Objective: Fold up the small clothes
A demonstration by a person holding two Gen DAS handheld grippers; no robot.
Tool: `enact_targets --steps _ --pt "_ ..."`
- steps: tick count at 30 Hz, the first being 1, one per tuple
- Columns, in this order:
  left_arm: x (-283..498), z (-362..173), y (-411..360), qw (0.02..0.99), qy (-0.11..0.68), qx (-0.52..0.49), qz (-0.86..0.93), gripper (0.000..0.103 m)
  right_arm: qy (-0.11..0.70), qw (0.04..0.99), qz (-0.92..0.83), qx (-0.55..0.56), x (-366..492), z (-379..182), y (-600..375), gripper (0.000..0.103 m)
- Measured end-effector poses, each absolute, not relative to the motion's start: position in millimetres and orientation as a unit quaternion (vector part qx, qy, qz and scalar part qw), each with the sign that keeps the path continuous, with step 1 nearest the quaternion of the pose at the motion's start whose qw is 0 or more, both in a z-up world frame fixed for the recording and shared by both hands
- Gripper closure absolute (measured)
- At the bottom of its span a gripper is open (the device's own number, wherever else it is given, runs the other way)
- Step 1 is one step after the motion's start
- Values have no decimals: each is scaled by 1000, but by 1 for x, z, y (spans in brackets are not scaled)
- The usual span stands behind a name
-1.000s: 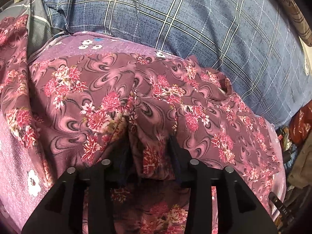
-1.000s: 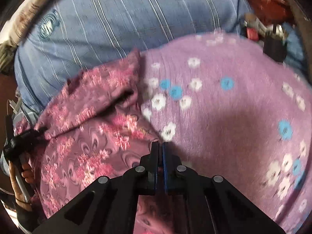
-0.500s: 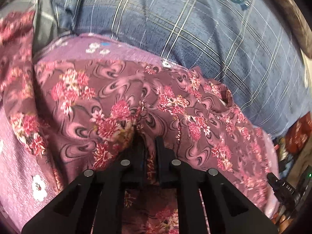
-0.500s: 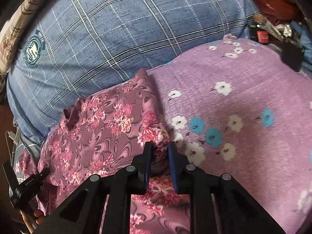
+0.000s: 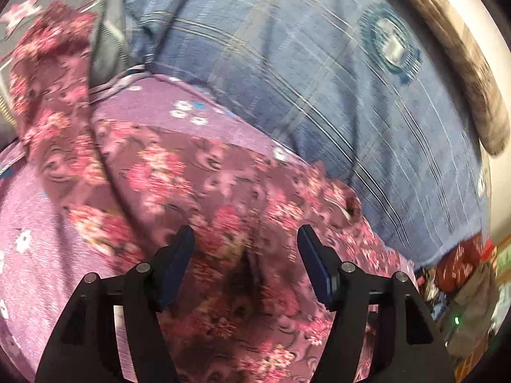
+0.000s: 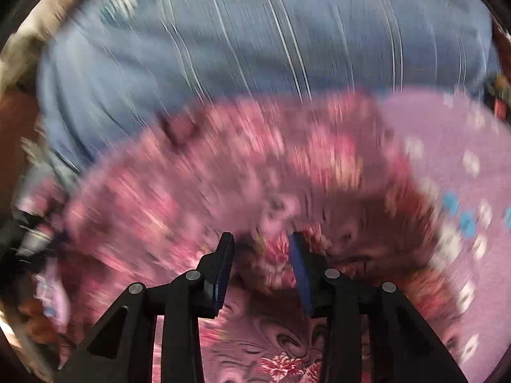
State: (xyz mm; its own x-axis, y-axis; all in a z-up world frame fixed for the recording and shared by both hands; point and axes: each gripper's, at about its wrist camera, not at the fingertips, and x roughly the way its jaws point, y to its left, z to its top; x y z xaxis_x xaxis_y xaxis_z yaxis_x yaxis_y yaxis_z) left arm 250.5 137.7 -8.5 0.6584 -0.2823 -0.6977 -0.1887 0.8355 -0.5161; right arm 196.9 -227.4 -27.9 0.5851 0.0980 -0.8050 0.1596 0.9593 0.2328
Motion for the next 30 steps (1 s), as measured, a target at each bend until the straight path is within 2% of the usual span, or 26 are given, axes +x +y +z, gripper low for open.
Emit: enact_targets --steps 4,8,11,12,13,14,19,22,28,29,30 --pt "248 -10 167 863 402 -305 22 37 426 895 21 133 204 -4 -189 64" --pt "246 -5 189 864 393 -310 52 37 453 885 51 91 223 -5 -154 61" --pt "239 3 218 869 378 -305 97 37 487 871 39 60 227 -41 -147 52" --pt "240 5 227 869 380 -301 103 37 455 888 41 59 219 -42 -146 52" --pt "243 8 241 868 384 -297 108 37 430 900 47 57 210 -45 -144 46" --pt "246 9 252 867 387 -294 111 37 423 903 49 51 206 -48 -142 44" --pt "292 37 321 859 442 -196 169 37 412 909 56 31 205 -51 -134 30" --pt "315 44 348 855 452 -164 195 31 412 909 59 21 207 -53 -126 25" --pt "352 17 359 847 469 -106 226 29 408 910 69 34 205 -51 -132 22" --pt "353 19 351 861 449 -78 227 42 407 910 70 35 205 -51 -132 22" --pt "355 19 345 868 443 -66 213 84 407 910 71 35 205 -52 -132 22"
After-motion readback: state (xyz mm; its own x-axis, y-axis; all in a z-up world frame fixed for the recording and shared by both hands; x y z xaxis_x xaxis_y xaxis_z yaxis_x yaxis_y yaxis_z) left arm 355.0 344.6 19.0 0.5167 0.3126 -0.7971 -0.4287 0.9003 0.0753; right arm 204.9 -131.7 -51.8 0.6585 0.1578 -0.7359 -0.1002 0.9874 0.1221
